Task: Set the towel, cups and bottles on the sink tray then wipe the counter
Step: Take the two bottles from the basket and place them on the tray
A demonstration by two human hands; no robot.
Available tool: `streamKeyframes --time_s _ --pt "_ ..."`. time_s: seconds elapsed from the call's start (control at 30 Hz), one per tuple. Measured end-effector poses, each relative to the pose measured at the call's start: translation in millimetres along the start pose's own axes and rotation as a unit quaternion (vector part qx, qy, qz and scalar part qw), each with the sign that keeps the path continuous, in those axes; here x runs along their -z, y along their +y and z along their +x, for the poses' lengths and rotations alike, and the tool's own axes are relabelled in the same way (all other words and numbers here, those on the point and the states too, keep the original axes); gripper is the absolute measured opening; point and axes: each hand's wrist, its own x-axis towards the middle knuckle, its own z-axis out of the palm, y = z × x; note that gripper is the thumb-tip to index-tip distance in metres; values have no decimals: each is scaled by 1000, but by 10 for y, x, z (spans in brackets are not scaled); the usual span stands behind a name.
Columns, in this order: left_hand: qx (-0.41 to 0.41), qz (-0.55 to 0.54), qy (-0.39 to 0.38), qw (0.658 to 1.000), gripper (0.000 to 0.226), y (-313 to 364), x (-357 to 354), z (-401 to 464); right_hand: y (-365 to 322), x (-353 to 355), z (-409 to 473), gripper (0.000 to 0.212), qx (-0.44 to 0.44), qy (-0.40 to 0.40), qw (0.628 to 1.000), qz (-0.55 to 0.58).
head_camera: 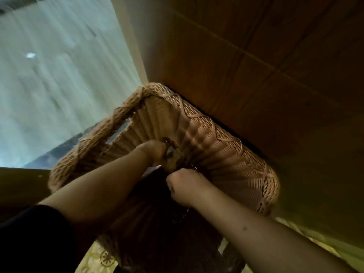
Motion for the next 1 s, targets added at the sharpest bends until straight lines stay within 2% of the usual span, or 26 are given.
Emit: streamKeyframes --time_s 0.13,0.27,0.37,0.5,0.63,0.8,1.0 --pt "39 32 90 995 56 92 378 -778 -104 406 -316 7 41 56 998 9" --pt "63 -1 209 976 44 287 531 -1525 -300 751 -595 5 91 74 993 1" --pt "77 -36 298 951 41 372 586 -2061 -514 990 -836 16 127 85 987 -43" --pt "86 -92 401 907 42 477 679 -2782 -942 1309 -1213 6 156 130 975 -92" --pt "76 -156 487 856 40 573 787 -3628 -1526 1518 -1709 7 210 194 951 -118" --pt "93 -181 574 794 30 563 637 -4785 -2462 1474 -2331 15 268 245 923 -128" --pt "168 -174 611 754 32 212 -74 -6342 -3664 736 -2753 22 345 249 891 -159"
